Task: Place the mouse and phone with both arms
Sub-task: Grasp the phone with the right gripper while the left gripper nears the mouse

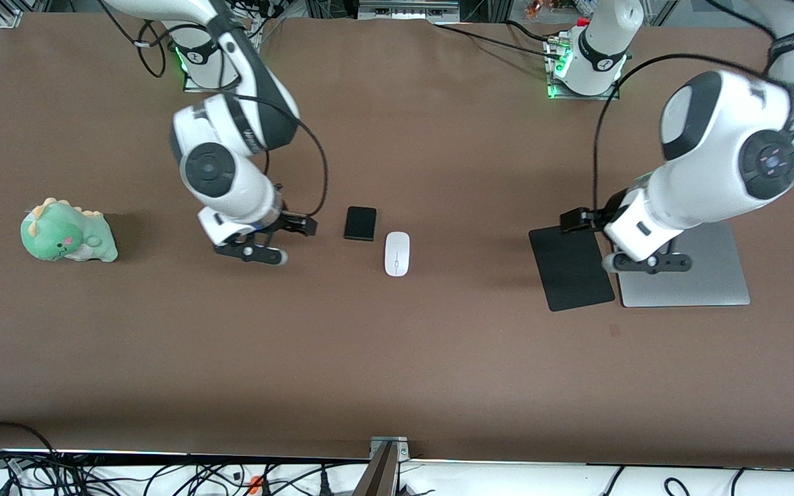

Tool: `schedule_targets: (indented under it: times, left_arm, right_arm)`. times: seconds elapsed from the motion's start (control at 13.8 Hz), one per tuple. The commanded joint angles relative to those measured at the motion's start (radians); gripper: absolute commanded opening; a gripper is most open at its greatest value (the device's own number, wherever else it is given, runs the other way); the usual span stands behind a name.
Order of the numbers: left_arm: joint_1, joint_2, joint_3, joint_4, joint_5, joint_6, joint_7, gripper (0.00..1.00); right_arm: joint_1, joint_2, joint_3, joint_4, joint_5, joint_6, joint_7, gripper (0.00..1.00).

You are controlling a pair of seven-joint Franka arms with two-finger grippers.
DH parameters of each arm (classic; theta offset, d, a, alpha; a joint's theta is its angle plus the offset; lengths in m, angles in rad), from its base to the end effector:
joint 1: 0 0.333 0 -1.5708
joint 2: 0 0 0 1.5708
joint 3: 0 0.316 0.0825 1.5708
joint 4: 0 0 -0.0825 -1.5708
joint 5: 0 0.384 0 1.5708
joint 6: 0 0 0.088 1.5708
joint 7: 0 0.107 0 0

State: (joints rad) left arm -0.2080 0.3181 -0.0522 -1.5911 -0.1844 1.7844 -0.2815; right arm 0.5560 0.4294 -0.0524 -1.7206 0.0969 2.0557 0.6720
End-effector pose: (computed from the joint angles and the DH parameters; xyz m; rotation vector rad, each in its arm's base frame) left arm 0.6165 -0.1769 0.4424 2.9751 0.1092 -0.2565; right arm 0.5660 0.3212 0.3304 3.1183 -0.3347 -0.1754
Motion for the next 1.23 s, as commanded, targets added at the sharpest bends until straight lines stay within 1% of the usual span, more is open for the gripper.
schedule_targets:
  times: [0.0, 0.14, 0.29, 0.65, 0.87, 1.16]
  left_arm:
    - [-0.089, 0.053, 0.003, 0.020, -0.018, 0.073, -0.144, 1.00]
    - [-0.126, 0.090, 0.003, 0.019, -0.017, 0.124, -0.201, 1.00]
    - [-0.142, 0.121, 0.003, 0.019, -0.017, 0.161, -0.228, 1.00]
    - [-0.145, 0.130, 0.003, 0.023, -0.006, 0.164, -0.228, 1.00]
    - [-0.145, 0.130, 0.005, 0.025, -0.006, 0.164, -0.226, 1.00]
    - [-0.146, 0.133, 0.005, 0.028, -0.004, 0.164, -0.226, 1.00]
  right_arm:
    - [0.080, 0.055, -0.015, 0.000, -0.011, 0.075, 0.050, 1.00]
    - [0.126, 0.100, -0.015, -0.002, -0.016, 0.141, 0.057, 1.00]
    - [0.166, 0.136, -0.017, -0.002, -0.022, 0.200, 0.076, 1.00]
    - [0.234, 0.198, -0.020, -0.014, -0.031, 0.315, 0.078, 1.00]
    - [0.240, 0.204, -0.021, -0.069, -0.058, 0.400, 0.078, 1.00]
    - [0.245, 0.204, -0.021, -0.102, -0.060, 0.425, 0.077, 1.00]
